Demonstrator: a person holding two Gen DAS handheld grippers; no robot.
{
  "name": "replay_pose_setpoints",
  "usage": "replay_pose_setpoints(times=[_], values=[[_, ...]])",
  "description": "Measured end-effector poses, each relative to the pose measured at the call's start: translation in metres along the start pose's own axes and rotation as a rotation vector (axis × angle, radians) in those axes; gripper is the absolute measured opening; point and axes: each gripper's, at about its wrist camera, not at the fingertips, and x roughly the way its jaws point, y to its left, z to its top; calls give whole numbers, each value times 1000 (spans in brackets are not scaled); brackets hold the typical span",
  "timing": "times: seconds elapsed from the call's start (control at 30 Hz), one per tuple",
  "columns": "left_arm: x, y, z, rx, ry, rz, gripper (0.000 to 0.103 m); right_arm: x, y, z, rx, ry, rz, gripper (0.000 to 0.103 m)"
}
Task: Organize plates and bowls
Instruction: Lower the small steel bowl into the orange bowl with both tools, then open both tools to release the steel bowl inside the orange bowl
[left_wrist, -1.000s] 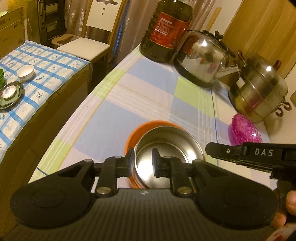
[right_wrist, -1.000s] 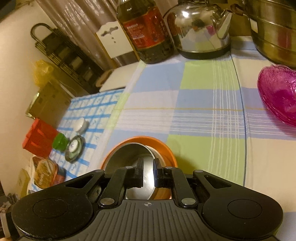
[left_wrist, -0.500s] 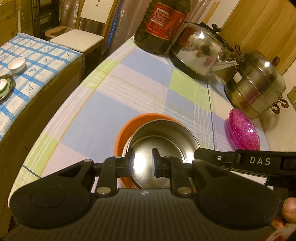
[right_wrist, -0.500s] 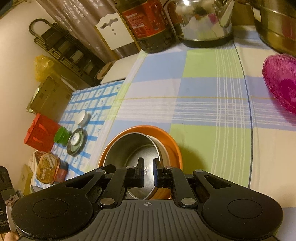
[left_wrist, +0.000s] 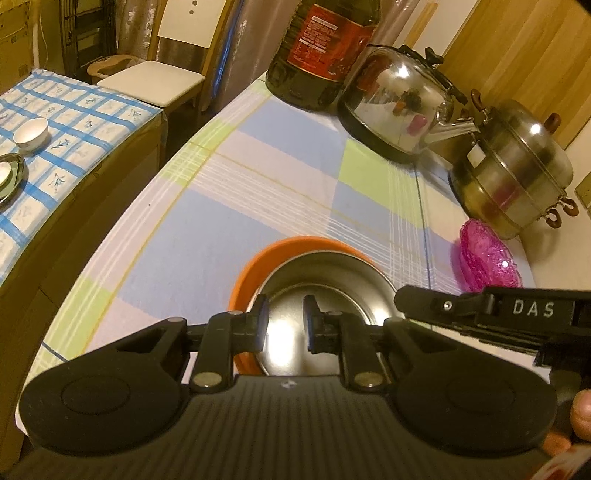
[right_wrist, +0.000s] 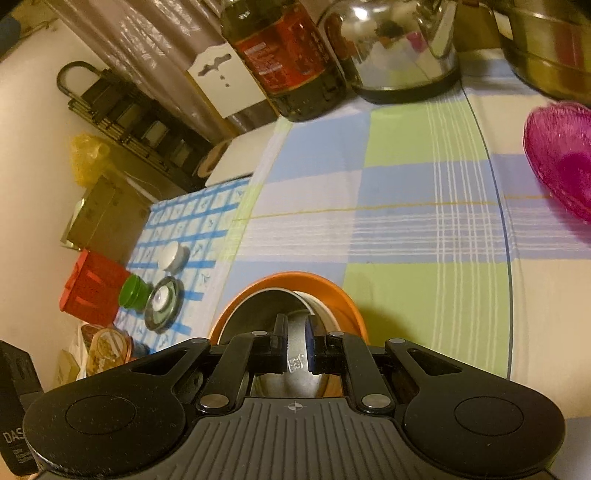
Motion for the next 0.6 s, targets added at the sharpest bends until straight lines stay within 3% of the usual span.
replay_pose_setpoints(times=[0.13, 0.4, 0.6], values=[[5, -1, 2, 2, 8, -5, 16, 7, -2, -1, 23, 26, 12, 10], [4, -1, 8, 5, -29, -1, 16, -1, -5, 4, 41, -23, 10, 11], [10, 5, 8, 1, -8, 15, 16, -1, -5, 3, 36, -21, 1, 11]])
